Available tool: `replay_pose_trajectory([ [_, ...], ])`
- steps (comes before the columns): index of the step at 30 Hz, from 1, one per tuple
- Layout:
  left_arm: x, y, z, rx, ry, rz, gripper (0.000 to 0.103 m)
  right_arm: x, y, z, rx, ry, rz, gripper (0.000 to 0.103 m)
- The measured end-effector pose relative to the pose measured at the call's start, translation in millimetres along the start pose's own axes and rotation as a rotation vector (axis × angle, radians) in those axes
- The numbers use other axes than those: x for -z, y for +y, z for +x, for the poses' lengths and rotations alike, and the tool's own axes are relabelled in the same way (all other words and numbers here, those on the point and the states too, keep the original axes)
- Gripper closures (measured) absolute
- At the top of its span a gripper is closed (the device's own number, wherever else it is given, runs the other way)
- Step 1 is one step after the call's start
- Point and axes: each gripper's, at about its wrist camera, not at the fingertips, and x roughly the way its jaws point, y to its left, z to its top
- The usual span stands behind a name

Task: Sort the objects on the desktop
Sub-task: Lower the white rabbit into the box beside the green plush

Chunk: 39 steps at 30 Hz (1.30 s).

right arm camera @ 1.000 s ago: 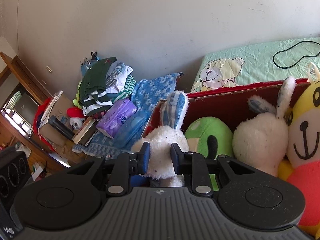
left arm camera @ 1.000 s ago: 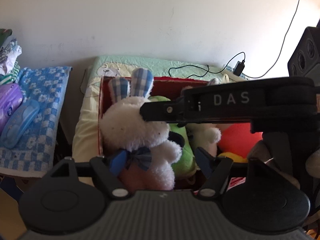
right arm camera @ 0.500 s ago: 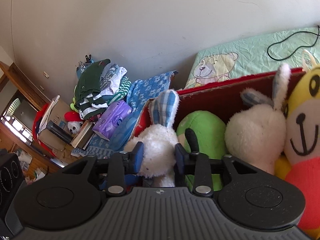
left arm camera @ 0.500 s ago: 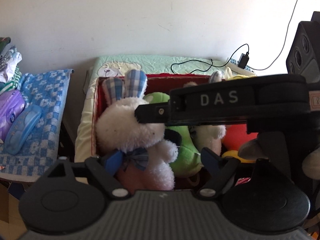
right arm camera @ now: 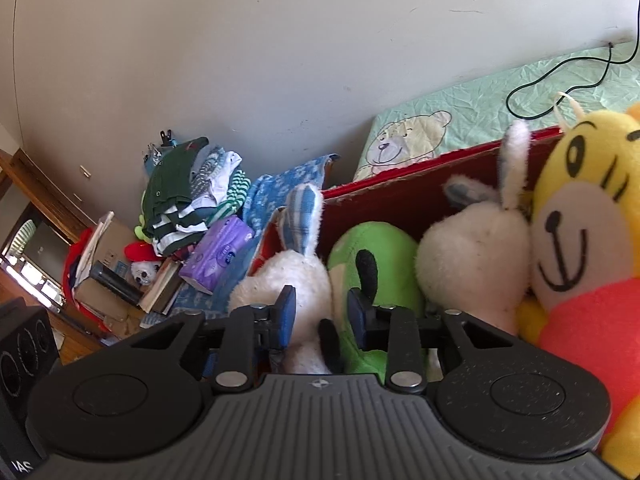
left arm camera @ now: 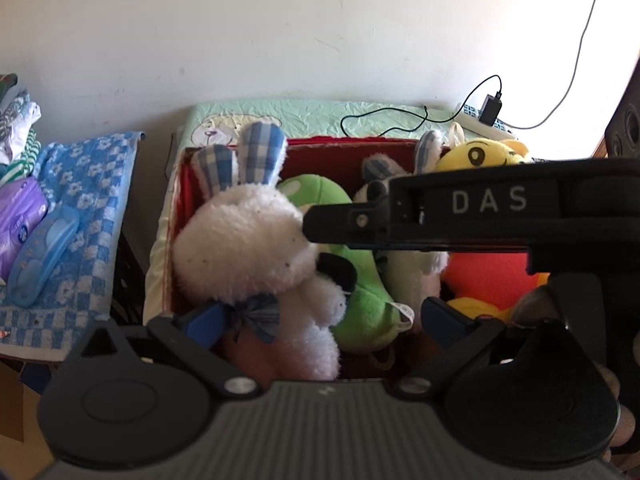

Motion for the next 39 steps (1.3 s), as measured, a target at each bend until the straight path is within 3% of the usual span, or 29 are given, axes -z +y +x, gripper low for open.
replay_pose_trajectory([
  [24, -1, -7, 9, -0.066, 0.023, 0.020, 0.002, 7, -19, -12, 0.075, -0.013, 0.047, 0.071],
  [39, -3, -15, 17, -0.146, 0.073, -0.001, 0.001, 17, -23, -25, 0.102, -0.032, 0.004, 0.071],
])
